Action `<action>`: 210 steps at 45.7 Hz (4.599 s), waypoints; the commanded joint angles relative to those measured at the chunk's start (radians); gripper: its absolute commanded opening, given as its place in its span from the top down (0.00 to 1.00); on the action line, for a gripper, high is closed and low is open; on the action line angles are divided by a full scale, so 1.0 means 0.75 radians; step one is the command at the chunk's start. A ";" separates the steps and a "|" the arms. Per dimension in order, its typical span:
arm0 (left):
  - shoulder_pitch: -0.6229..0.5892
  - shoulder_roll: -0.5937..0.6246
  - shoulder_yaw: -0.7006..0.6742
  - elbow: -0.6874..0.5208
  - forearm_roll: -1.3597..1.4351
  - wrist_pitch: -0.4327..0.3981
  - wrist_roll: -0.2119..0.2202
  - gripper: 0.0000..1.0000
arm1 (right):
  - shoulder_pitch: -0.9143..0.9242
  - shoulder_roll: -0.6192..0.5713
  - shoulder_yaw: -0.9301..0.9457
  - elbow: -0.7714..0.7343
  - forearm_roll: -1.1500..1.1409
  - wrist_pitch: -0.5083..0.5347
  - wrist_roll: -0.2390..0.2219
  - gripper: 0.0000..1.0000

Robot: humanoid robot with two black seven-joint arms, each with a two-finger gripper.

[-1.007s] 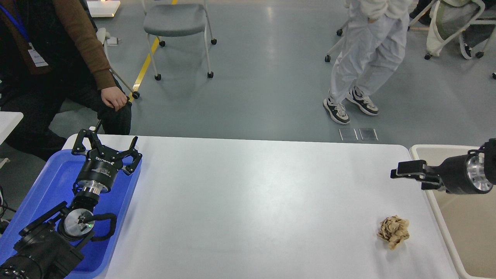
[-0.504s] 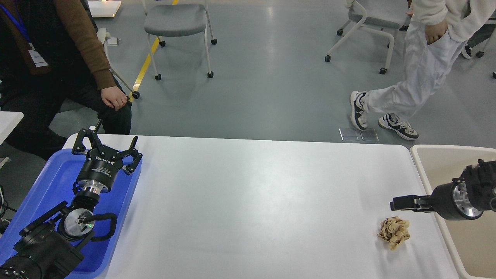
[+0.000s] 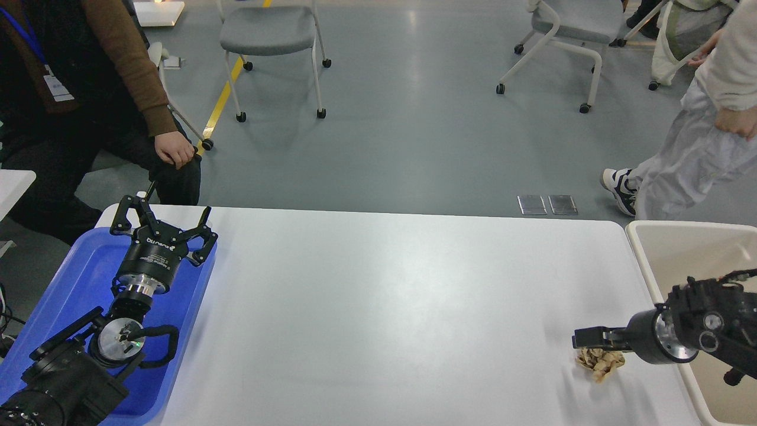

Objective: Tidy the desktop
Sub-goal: 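Lower the right gripper onto the paper ball and close it, then lift the held paper ball with the right gripper toward the bin, then lower the paper ball into the beige bin and open the right gripper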

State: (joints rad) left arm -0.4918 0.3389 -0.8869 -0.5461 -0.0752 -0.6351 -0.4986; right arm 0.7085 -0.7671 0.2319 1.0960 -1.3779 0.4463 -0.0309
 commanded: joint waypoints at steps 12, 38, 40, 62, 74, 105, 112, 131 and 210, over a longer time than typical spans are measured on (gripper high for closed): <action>-0.001 -0.002 0.002 0.000 0.000 0.000 0.000 0.00 | -0.065 0.125 -0.056 -0.152 -0.073 -0.137 0.039 0.00; -0.001 -0.002 0.002 0.000 0.000 0.000 0.000 0.00 | -0.063 0.141 -0.082 -0.201 -0.069 -0.247 0.078 0.48; -0.001 -0.002 0.002 0.000 0.000 0.000 0.000 0.00 | -0.063 0.141 -0.084 -0.199 -0.069 -0.251 0.078 0.62; -0.001 -0.002 0.000 0.000 0.000 0.000 0.000 0.00 | -0.024 -0.032 -0.052 -0.112 0.015 -0.235 0.203 1.00; -0.001 -0.002 0.000 0.000 0.000 0.000 0.000 0.00 | 0.151 -0.325 -0.047 0.117 0.354 -0.098 0.211 1.00; 0.003 0.000 -0.004 0.000 0.000 0.000 0.000 0.00 | 0.585 -0.642 -0.051 -0.164 0.549 0.088 0.190 1.00; 0.005 0.002 -0.004 0.000 0.000 0.000 0.000 0.00 | 0.508 -0.444 -0.074 -0.561 0.634 -0.047 0.190 1.00; 0.005 0.002 -0.004 0.000 0.000 0.000 0.000 0.00 | 0.139 0.294 -0.056 -1.539 1.424 -0.317 0.064 1.00; -0.001 0.000 0.000 0.000 0.000 0.002 0.000 0.00 | 0.037 0.497 0.102 -1.476 2.054 -0.648 -0.165 0.00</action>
State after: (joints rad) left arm -0.4910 0.3390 -0.8892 -0.5460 -0.0752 -0.6335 -0.4985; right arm 0.7119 -0.3883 0.3147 -0.0277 0.1723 -0.0432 -0.1572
